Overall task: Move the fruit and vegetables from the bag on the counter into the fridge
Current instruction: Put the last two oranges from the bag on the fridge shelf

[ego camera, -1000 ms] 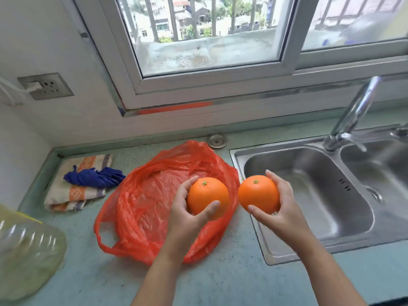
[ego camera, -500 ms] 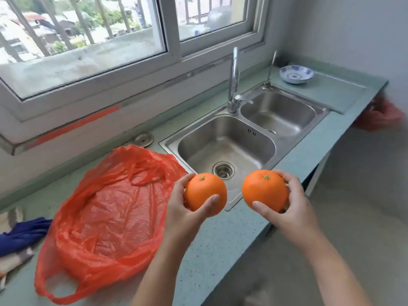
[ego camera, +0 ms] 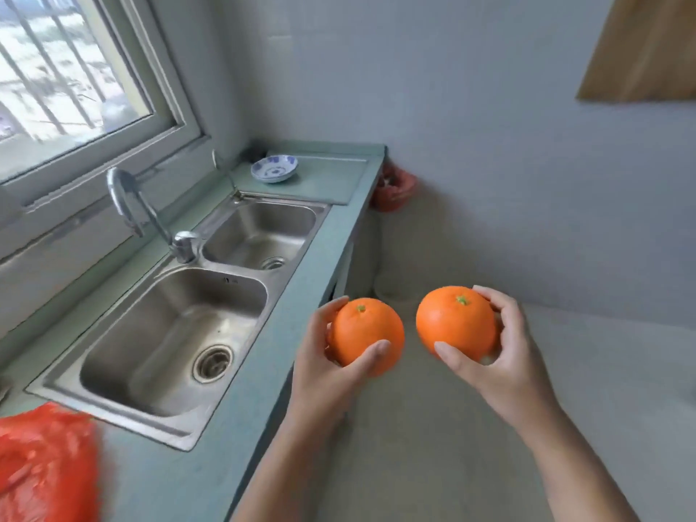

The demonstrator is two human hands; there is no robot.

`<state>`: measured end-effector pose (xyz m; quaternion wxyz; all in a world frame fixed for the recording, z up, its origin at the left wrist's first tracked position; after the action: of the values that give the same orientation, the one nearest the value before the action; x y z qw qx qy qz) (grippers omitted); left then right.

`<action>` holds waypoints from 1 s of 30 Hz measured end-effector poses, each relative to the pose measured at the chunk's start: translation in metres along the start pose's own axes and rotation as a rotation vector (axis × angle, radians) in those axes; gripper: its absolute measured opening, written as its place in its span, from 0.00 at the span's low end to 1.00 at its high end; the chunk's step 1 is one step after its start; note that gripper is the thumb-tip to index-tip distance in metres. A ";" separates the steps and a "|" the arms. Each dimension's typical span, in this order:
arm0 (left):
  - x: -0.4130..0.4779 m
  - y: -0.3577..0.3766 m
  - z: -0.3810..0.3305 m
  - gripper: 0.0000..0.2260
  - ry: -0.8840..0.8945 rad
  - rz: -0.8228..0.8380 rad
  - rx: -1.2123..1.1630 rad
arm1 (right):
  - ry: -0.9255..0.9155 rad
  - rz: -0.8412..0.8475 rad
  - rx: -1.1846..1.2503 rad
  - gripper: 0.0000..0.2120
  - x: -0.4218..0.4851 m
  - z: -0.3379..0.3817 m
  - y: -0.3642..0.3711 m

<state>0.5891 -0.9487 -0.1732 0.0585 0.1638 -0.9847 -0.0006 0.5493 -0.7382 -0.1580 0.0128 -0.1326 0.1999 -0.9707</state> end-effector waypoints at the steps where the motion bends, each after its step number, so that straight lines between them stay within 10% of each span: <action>1: 0.007 0.034 -0.002 0.28 0.010 0.045 -0.008 | 0.004 -0.048 -0.022 0.34 0.005 -0.012 -0.030; 11: 0.020 0.318 -0.013 0.29 0.082 0.477 -0.034 | 0.104 -0.491 -0.149 0.32 0.004 -0.104 -0.279; 30: 0.136 0.614 0.019 0.27 0.129 0.904 -0.063 | 0.421 -0.807 -0.333 0.33 0.086 -0.217 -0.454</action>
<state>0.2606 -0.4116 -0.1638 0.1191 -0.2847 -0.9512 0.0052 0.4226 -0.2439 -0.1503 -0.4272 -0.0005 0.2836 -0.8586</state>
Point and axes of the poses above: each hand's wrist, its own x-axis towards the middle knuckle, its own y-axis out of the palm, z = x × y, the point moved 10 cm from there along x, towards the middle knuckle, and after that the axes turned 7 degrees about -x, right-handed, at the moved point
